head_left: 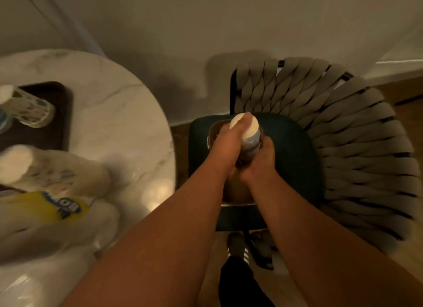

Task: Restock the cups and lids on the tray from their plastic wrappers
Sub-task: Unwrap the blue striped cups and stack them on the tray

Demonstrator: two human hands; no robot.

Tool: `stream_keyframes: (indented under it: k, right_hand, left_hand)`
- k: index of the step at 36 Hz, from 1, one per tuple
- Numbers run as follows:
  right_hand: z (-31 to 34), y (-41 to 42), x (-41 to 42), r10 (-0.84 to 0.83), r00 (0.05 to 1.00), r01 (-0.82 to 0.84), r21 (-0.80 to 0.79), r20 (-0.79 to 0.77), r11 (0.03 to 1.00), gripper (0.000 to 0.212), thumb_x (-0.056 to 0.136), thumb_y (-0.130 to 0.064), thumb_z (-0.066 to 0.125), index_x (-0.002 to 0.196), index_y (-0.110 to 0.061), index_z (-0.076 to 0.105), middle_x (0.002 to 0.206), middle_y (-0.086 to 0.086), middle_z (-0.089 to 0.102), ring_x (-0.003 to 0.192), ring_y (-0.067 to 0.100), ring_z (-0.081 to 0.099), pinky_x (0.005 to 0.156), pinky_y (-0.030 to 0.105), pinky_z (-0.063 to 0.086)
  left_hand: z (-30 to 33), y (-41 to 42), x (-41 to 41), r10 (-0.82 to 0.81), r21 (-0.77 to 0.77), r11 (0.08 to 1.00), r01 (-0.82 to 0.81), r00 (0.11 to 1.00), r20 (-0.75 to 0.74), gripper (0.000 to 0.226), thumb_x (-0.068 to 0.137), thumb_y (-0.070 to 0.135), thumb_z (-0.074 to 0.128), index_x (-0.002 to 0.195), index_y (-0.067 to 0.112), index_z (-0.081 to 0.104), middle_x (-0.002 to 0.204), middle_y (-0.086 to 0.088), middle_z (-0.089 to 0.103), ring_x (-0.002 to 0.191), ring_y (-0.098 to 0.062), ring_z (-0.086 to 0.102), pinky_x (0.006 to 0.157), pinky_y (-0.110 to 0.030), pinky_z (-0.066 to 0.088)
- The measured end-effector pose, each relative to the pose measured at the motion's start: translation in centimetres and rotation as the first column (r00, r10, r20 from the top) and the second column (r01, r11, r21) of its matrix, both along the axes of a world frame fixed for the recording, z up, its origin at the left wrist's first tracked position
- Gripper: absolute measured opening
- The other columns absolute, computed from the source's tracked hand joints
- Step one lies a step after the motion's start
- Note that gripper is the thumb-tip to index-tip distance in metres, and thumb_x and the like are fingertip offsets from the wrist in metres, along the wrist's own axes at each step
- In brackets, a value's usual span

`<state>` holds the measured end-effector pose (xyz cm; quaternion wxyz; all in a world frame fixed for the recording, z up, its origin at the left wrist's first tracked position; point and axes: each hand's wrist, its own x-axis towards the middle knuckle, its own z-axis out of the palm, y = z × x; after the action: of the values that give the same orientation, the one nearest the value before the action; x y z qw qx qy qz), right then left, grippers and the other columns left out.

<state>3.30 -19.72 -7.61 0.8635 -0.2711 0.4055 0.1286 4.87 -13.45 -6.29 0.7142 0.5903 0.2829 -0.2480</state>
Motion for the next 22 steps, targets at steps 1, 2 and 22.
stream_keyframes:
  k: [1, 2, 22]
  right_hand:
    - [1.3, 0.0, -1.2, -0.066, 0.997, 0.066, -0.002, -0.035, 0.998, 0.052, 0.077, -0.050, 0.070, 0.118, -0.018, 0.064, 0.122, 0.014, 0.066, 0.111, 0.029, 0.062, 0.088, 0.043, 0.052]
    - [2.5, -0.2, -2.4, -0.065, 0.998, 0.065, -0.010, -0.019, 0.998, 0.040, 0.086, -0.047, 0.064, 0.110, -0.015, 0.065, 0.113, 0.017, 0.068, 0.103, 0.031, 0.063, 0.079, 0.043, 0.053]
    - [10.4, 13.7, -30.5, 0.394, 0.908, -0.415, 0.158, 0.145, 0.896, 0.052, 0.091, -0.040, 0.056, 0.135, -0.013, 0.058, 0.130, 0.019, 0.062, 0.126, 0.039, 0.054, 0.115, 0.051, 0.031]
  left_hand:
    - [1.3, 0.2, -1.0, -0.012, 0.017, 1.000, 0.011, 0.999, 0.031, 0.085, 0.059, 0.070, 0.068, 0.131, 0.027, 0.055, 0.125, -0.004, 0.061, 0.113, -0.025, 0.059, 0.102, -0.048, 0.046]
    - [2.6, 0.4, -2.2, -0.030, 0.029, 0.999, 0.028, 0.998, 0.064, 0.080, 0.065, 0.068, 0.068, 0.132, 0.028, 0.054, 0.126, -0.005, 0.061, 0.113, -0.024, 0.059, 0.101, -0.046, 0.047]
    - [16.4, 21.0, -31.0, -0.109, 0.137, 0.986, 0.092, 0.987, 0.119, 0.044, 0.088, 0.062, 0.056, 0.121, 0.033, 0.055, 0.124, -0.003, 0.063, 0.111, -0.026, 0.062, 0.094, -0.053, 0.053]
